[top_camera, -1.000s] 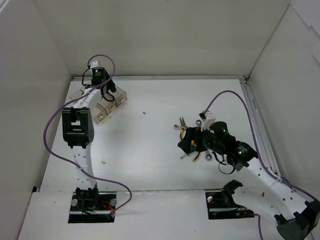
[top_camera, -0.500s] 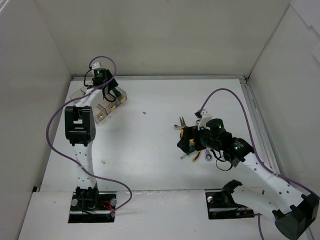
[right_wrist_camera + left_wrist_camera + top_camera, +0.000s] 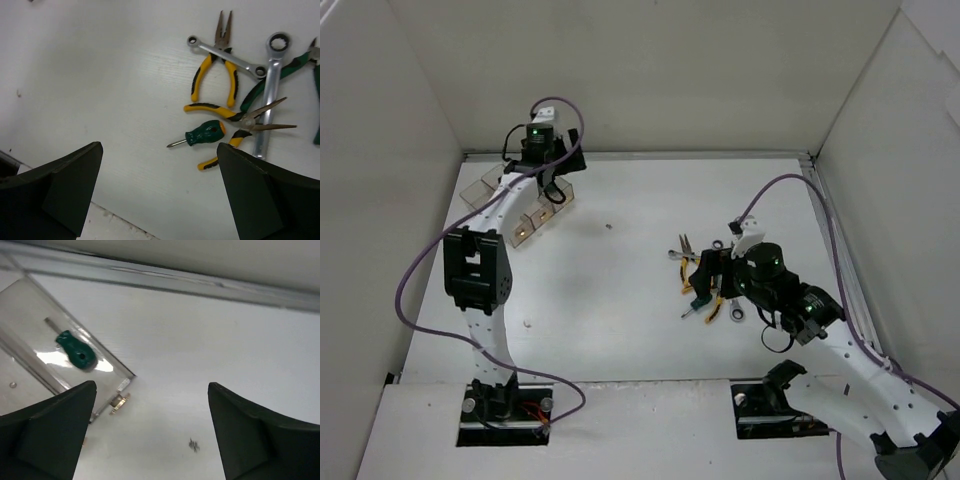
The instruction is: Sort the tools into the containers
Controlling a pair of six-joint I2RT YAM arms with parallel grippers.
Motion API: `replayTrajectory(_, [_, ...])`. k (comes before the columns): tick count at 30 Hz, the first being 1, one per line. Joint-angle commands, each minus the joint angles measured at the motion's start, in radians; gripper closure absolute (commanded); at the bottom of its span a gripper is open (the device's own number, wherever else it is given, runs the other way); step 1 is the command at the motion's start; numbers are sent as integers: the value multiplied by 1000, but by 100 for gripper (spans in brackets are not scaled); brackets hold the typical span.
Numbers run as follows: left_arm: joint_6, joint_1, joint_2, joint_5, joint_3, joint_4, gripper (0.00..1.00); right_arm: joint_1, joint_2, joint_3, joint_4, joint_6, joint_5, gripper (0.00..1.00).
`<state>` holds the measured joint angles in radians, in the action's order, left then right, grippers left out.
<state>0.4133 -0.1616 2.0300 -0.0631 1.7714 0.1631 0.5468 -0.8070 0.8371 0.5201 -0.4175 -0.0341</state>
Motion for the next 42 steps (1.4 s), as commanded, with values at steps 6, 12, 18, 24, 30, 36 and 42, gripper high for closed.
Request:
replayTrajectory(6, [-216,-375,-203,-101,-186,179,4,-105,39,114,-6,17,250,2])
replayTrajectory(12, [-171,-578,-267,-106,-268,207,7,-149,-20,203,6,-13,293,2])
replayTrajectory(18, [-140,-746,-251,-79,-273,208,14,-174,-81,283,31,-17,342,2])
replayTrajectory(24, [-139,-832,-145,-95,-215,185,22,-203,-77,284,31,9,336,2])
replayTrajectory(30, [-140,-866,-53,-87,-164,196,29,-205,-58,269,41,14,316,2])
replayTrajectory(36, [-145,-875,9,-104,-125,179,40,-206,-37,257,52,26,324,2])
replayTrajectory(42, [-116,-875,76,-141,-101,184,45,-206,-32,252,58,23,324,2])
